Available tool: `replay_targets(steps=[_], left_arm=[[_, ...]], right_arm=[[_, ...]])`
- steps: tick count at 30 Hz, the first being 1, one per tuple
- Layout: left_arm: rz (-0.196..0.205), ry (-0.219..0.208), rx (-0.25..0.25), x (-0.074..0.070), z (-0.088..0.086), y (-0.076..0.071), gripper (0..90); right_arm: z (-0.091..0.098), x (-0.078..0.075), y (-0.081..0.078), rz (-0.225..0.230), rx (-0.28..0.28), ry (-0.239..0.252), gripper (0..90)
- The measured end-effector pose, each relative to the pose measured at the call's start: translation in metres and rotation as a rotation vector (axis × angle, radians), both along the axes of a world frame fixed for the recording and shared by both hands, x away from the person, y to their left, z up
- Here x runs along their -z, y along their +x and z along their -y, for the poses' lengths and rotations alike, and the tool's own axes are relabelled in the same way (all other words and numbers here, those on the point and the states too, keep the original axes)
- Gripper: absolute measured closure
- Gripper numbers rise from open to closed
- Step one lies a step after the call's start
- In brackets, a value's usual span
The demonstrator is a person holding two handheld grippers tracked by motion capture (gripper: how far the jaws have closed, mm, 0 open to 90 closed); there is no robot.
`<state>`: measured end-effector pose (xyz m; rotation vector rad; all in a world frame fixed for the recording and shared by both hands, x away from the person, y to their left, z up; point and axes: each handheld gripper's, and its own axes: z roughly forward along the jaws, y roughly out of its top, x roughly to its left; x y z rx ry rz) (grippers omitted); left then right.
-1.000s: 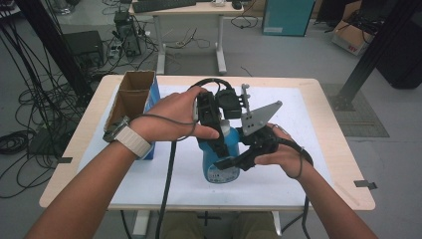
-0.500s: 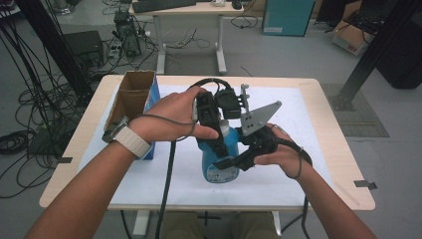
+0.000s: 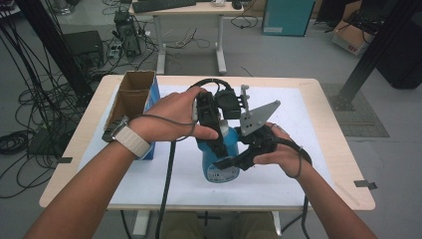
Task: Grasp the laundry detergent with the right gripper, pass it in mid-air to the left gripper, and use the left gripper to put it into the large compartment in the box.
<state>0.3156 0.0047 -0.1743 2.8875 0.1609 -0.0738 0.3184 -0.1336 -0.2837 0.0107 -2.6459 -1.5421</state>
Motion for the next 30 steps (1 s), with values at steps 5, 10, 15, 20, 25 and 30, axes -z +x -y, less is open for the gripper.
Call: replay_targets(steps=[5, 10, 15, 20, 25, 30], left_arm=[[-0.003, 0.001, 0.004, -0.002, 0.001, 0.001, 37.9], [0.004, 0.009, -0.007, -0.004, 0.002, 0.0, 37.9], [0.002, 0.044, -0.023, -0.005, 0.001, 0.004, 37.8], [0.011, 0.076, -0.061, -0.001, -0.003, 0.007, 37.8], [0.037, 0.094, -0.136, 0.001, -0.01, 0.012, 37.7], [0.075, 0.091, -0.218, -0.004, -0.017, 0.017, 37.7]], right_arm=[[0.001, -0.001, 0.001, 0.0, -0.001, 0.011, 43.7], [0.001, -0.001, 0.002, 0.008, -0.005, 0.023, 43.1], [0.004, 0.005, 0.004, -0.025, 0.029, -0.018, 14.7], [0.027, 0.007, 0.01, -0.06, 0.111, -0.05, 6.9], [0.054, 0.004, 0.015, -0.043, 0.202, -0.146, 5.4], [0.077, 0.003, 0.023, -0.012, 0.259, -0.263, 5.7]])
